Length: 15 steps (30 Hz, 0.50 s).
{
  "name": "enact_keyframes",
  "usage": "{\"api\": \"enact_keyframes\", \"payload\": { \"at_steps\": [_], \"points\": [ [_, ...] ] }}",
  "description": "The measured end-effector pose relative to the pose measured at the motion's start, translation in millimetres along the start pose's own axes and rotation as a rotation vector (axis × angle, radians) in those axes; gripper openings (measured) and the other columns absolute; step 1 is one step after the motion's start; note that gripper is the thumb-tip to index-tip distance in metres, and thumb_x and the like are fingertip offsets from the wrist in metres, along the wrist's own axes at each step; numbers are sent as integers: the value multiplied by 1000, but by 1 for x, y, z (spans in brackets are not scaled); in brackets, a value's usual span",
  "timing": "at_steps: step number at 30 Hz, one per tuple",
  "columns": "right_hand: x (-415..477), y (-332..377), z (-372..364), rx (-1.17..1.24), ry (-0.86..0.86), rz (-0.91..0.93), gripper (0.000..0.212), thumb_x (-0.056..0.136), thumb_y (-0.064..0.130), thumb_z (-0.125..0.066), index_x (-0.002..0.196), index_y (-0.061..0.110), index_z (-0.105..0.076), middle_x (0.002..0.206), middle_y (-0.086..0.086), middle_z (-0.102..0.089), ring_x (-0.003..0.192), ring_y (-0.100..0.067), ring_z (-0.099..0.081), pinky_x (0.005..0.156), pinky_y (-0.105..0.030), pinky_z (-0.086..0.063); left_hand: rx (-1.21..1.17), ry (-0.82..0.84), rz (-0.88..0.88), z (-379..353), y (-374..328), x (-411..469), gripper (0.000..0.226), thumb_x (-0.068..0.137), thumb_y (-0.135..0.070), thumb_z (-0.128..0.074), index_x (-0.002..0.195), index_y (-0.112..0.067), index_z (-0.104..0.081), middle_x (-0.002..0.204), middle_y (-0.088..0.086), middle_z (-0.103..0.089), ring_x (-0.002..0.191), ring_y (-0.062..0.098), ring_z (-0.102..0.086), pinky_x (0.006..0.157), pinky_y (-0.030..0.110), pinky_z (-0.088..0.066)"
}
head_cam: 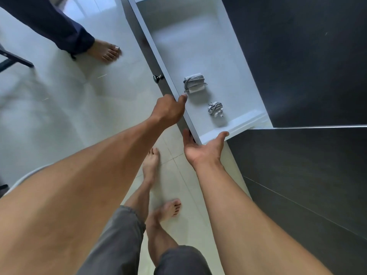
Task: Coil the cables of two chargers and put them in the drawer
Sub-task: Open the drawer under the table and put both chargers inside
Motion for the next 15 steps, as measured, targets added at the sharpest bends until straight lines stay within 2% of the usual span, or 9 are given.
{"api": "enact_keyframes", "payload": {
  "at_steps": [3,6,8,11,13,15],
  "points": [
    [4,16,-3,-2,8,4,80,76,76,-53,101,0,-53,127,-21,-52,116,-31,-57,102,-37,-48,-152,41,13,-9,-12,5,53,96,-51,-35,78,-8,-59,85,14,-67,85,32,-70,87,45,-55],
    [6,34,-6,14,30,27,84,76,78,-49,101,-2,-56,122,-21,-52,107,-33,-56,97,-36,-50,-278,83,44,-20,-23,9,47,98,-51,-33,70,-18,-53,79,8,-63,89,35,-70,89,46,-55],
    [9,44,-7,10,48,32,91,72,81,-50,105,-4,-55,119,-21,-53,106,-33,-57,94,-37,-51,-343,115,54,-26,-32,10,45,98,-51,-34,70,-19,-51,80,8,-62,92,36,-69,89,48,-55],
    [10,56,-10,19,67,44,100,67,85,-49,108,-5,-55,119,-21,-55,112,-32,-58,101,-39,-48,-419,160,75,-34,-48,14,43,97,-52,-36,75,-18,-52,81,7,-61,95,34,-68,89,46,-55],
    [10,65,-13,36,60,75,98,69,86,-46,101,-6,-57,113,-22,-56,114,-33,-57,104,-39,-46,-474,172,97,-37,-59,18,44,97,-53,-37,76,-17,-52,80,6,-60,89,30,-67,89,44,-56],
    [10,74,-16,53,59,88,101,67,87,-45,103,-7,-56,118,-22,-55,119,-33,-56,104,-40,-46,-526,188,119,-39,-66,23,47,97,-54,-35,76,-16,-54,81,6,-60,85,26,-64,89,42,-56]
  ]
}}
Point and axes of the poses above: each hand's wrist, its own x-axis towards the middle knuckle, its own z-axis out of the back of the hand, y = z × x, the point moved 5 cm from there along x, towards the middle knuckle
